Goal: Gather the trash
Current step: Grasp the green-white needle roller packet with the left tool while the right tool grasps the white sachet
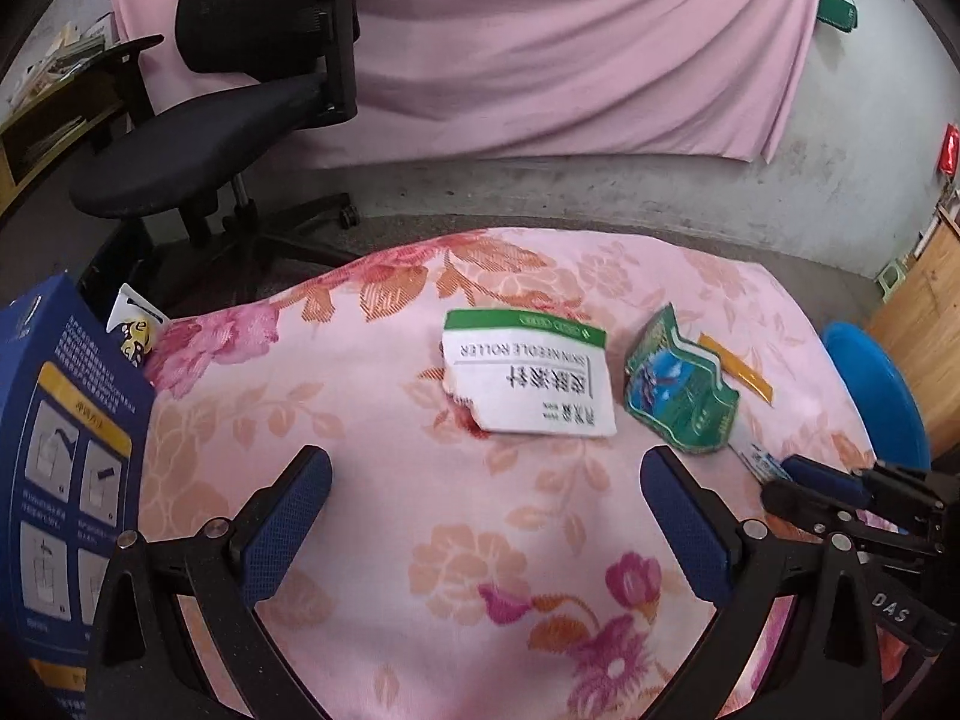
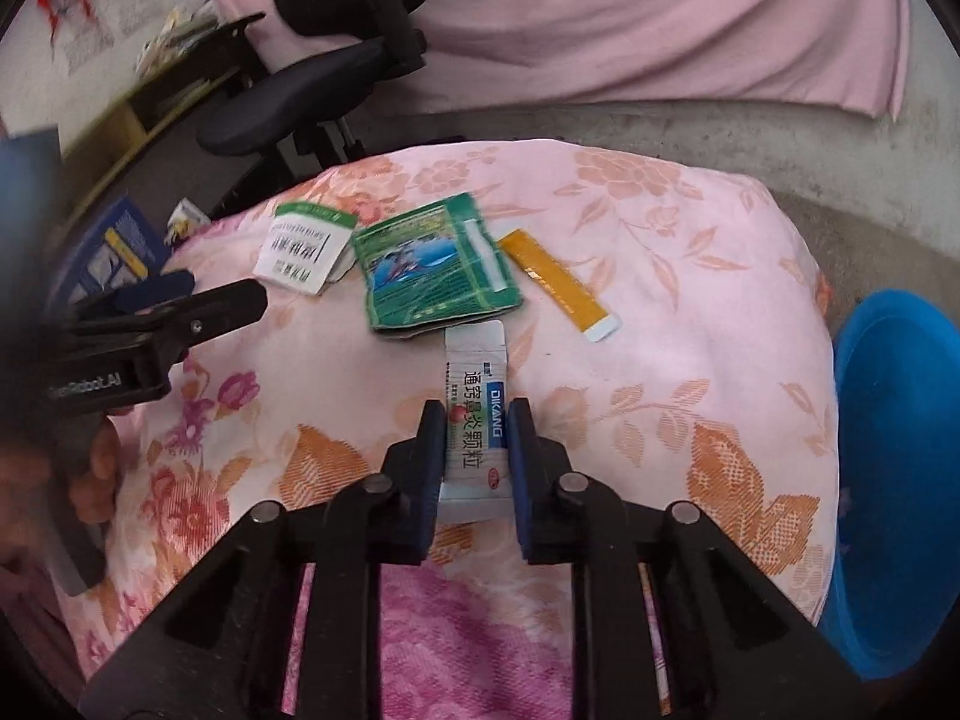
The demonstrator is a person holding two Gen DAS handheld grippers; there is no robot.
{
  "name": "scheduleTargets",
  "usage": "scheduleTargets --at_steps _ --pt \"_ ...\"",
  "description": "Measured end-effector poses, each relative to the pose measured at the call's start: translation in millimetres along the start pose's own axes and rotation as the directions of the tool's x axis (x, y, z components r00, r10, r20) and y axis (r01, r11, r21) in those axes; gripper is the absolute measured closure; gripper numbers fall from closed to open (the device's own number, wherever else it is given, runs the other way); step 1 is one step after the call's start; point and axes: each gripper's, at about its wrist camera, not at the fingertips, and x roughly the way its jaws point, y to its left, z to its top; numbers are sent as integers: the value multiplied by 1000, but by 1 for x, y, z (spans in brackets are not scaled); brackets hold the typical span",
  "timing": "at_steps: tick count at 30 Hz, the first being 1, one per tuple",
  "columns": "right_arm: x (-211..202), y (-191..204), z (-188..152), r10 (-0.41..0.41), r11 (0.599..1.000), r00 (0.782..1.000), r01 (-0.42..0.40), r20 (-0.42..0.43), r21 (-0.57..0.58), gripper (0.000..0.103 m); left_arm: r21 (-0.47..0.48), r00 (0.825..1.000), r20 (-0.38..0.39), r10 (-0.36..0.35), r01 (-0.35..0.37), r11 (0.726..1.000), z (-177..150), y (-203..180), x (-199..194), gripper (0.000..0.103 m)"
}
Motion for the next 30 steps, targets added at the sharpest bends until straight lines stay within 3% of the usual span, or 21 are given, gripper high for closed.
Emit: scheduleTargets --at_steps 6,13,20,27,30 --pt "-3 -14 2 -7 998 1000 6 24 58 59 10 1000 -8 -7 7 1000 13 -2 11 2" --pt "-7 -22 1 9 995 999 -13 41 97 59 109 997 -57 57 -51 993 20 -20 34 2" --pt "-4 -18 1 1 998 1000 -3 21 68 59 89 996 -71 51 -45 995 25 -17 46 4" --pt "-3 -18 1 6 997 1000 -7 17 71 59 116 997 -52 53 -47 992 24 -22 44 37" --pt "-2 -19 2 6 997 1000 -7 16 71 59 134 998 -48 44 -38 990 22 -25 42 38"
